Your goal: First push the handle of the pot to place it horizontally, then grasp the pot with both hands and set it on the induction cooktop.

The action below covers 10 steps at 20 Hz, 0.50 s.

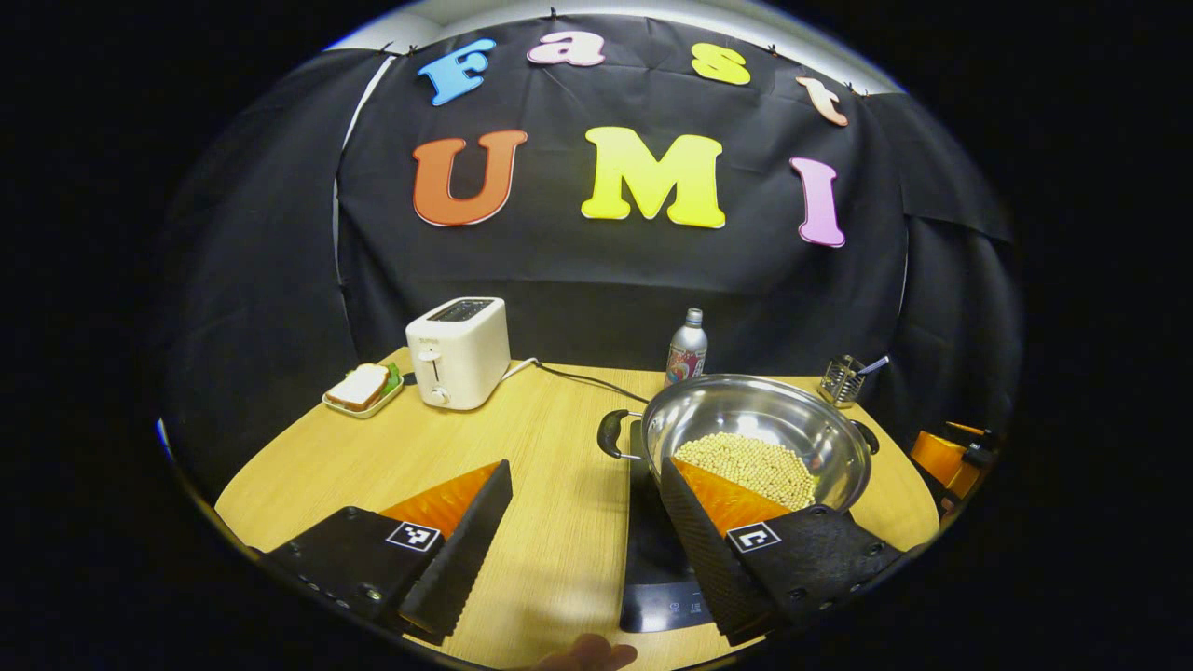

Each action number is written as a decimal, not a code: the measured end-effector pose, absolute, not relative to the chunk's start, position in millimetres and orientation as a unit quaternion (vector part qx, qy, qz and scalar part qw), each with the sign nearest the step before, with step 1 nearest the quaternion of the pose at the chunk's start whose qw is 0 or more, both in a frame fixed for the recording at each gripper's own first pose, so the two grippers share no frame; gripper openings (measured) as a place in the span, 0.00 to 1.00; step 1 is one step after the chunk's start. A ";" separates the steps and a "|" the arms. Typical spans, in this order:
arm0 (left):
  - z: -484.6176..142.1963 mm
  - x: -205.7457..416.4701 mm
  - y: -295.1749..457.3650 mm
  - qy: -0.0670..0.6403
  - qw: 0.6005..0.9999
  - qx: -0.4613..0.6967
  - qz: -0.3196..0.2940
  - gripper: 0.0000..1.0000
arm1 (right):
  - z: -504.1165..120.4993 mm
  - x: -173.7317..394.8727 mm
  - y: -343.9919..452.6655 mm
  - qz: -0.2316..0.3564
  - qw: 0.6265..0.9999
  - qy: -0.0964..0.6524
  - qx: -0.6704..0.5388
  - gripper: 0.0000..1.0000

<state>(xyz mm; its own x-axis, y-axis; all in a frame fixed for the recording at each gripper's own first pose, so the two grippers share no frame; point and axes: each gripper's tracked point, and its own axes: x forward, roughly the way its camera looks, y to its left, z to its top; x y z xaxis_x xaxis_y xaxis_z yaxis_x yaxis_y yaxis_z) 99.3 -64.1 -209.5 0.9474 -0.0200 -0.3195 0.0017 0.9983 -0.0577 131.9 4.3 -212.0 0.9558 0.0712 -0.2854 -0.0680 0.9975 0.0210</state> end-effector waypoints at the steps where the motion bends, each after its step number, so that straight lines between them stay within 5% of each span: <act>1: -202.6 92.3 -63.9 0.150 0.988 -0.031 -0.007 0.96 | -207.3 122.7 3.0 0.033 0.990 0.139 0.007 0.94; 10: -142.0 -6.8 -87.7 0.063 0.998 -0.016 -0.018 0.95 | -160.3 28.9 -31.1 0.001 0.998 0.059 0.019 0.95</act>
